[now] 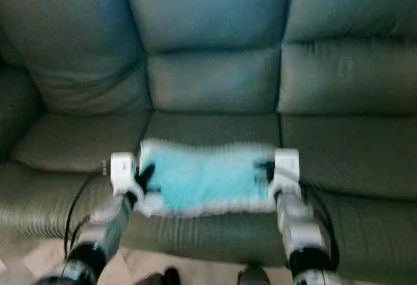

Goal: Move the pillow to the sofa

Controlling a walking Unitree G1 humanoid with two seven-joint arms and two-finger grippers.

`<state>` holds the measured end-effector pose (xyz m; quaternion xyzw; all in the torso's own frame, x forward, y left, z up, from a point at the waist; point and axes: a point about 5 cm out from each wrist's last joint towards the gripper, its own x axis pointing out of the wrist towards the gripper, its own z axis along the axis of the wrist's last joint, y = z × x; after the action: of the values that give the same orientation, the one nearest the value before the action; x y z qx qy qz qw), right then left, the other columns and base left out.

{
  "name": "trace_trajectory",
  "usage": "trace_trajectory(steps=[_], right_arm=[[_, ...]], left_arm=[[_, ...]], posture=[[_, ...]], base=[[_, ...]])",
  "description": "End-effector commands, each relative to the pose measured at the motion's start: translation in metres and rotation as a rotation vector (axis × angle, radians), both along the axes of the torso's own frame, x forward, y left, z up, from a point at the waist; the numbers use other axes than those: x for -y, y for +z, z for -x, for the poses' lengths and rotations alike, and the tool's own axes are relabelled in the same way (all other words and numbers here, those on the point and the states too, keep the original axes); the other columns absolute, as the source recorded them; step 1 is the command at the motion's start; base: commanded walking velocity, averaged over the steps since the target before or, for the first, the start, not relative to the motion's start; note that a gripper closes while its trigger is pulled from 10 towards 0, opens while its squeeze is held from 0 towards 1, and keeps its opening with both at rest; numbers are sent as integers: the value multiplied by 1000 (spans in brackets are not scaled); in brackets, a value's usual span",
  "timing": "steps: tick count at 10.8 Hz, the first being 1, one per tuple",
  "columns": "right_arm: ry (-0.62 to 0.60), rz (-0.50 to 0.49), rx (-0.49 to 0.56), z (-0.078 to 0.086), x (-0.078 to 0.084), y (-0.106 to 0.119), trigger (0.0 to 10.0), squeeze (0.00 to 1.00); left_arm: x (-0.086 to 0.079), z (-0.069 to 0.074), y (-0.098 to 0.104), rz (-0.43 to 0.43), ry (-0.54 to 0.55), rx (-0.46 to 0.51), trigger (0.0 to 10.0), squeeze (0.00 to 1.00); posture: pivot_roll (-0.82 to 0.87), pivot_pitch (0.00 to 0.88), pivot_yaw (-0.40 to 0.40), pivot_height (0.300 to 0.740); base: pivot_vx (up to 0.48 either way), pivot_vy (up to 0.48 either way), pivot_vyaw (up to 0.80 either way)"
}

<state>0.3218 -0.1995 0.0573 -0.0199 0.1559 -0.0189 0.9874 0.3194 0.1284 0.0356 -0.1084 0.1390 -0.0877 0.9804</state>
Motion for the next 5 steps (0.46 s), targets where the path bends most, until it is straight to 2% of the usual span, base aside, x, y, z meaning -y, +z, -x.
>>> trace_trajectory(steps=[1, 3, 5], right_arm=[[30, 7, 60, -6, -8, 9, 10000, 0], [71, -1, 151, -18, -24, 27, 10000, 0], [91, -28, 178, -19, -35, 27, 10000, 0]], left_arm=[[-10, -2, 1, -7, 42, 18, 10000, 0], [-24, -20, 24, -25, 83, 110, 10000, 0], [-33, -26, 31, -30, 99, 114, 10000, 0]], posture=[[-248, 345, 145, 740], [-250, 397, 128, 740], [-228, 423, 117, 740]], base=[[0, 0, 0], [0, 0, 0], [0, 0, 0]])
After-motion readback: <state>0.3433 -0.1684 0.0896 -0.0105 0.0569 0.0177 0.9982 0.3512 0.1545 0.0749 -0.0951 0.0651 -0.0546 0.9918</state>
